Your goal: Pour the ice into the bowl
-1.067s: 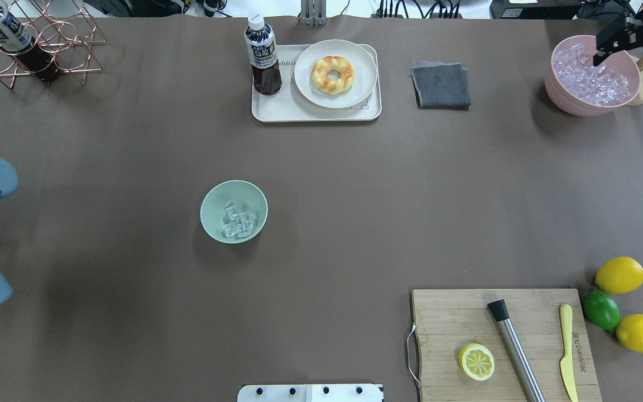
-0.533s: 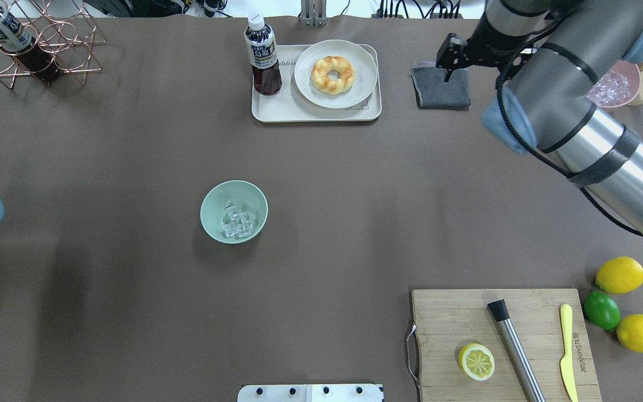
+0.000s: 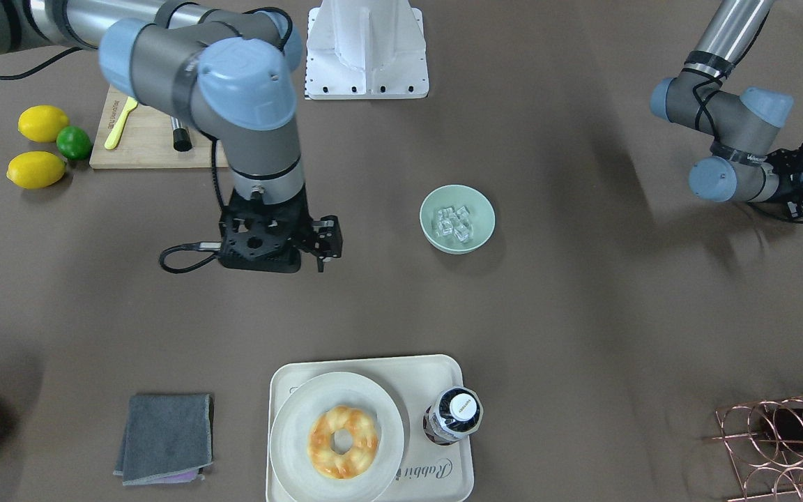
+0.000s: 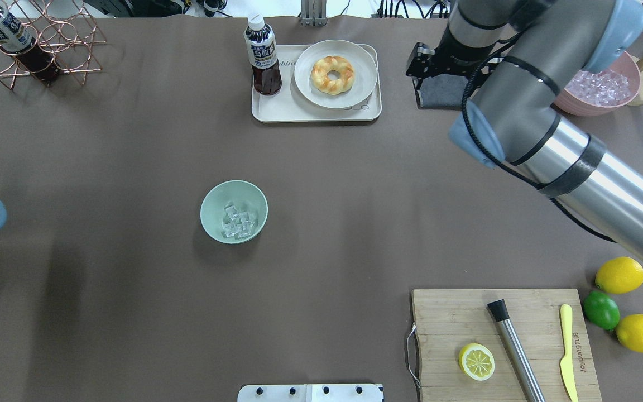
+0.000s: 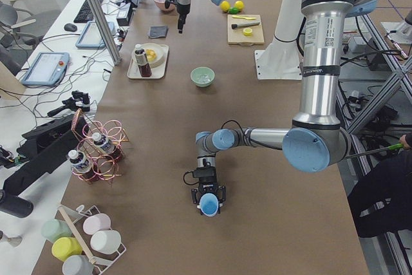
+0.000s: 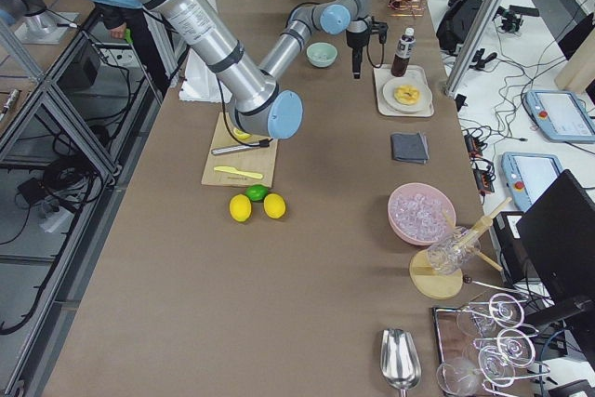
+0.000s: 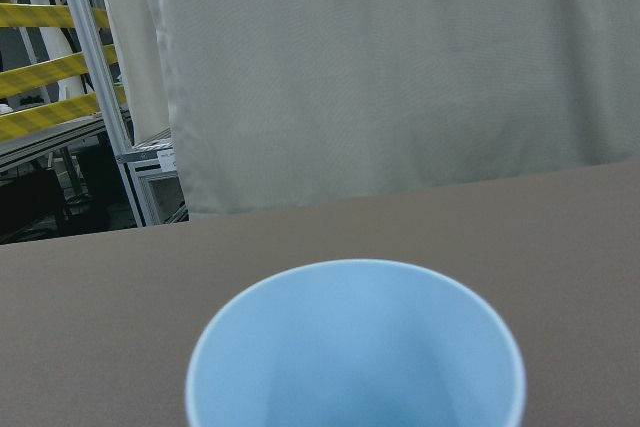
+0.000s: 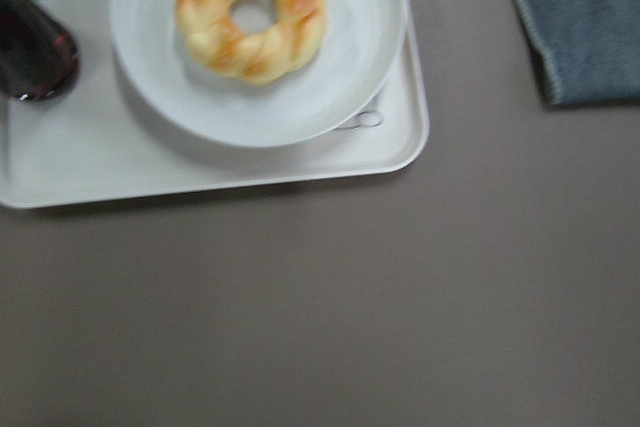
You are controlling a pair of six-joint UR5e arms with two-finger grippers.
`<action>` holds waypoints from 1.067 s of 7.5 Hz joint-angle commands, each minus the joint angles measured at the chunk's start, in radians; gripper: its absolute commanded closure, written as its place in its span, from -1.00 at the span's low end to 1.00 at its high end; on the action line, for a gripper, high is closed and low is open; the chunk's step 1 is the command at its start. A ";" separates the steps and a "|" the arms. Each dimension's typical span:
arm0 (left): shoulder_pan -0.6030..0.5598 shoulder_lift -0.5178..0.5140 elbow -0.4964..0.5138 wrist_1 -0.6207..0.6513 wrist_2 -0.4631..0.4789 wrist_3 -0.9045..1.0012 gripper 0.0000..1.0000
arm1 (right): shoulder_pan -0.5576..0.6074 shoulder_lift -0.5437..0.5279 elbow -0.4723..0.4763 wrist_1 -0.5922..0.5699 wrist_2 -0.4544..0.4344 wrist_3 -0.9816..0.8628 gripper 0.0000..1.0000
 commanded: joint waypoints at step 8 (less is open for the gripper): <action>0.043 -0.002 -0.413 0.353 -0.087 0.034 -0.96 | -0.248 0.275 -0.426 0.257 -0.193 0.069 -0.98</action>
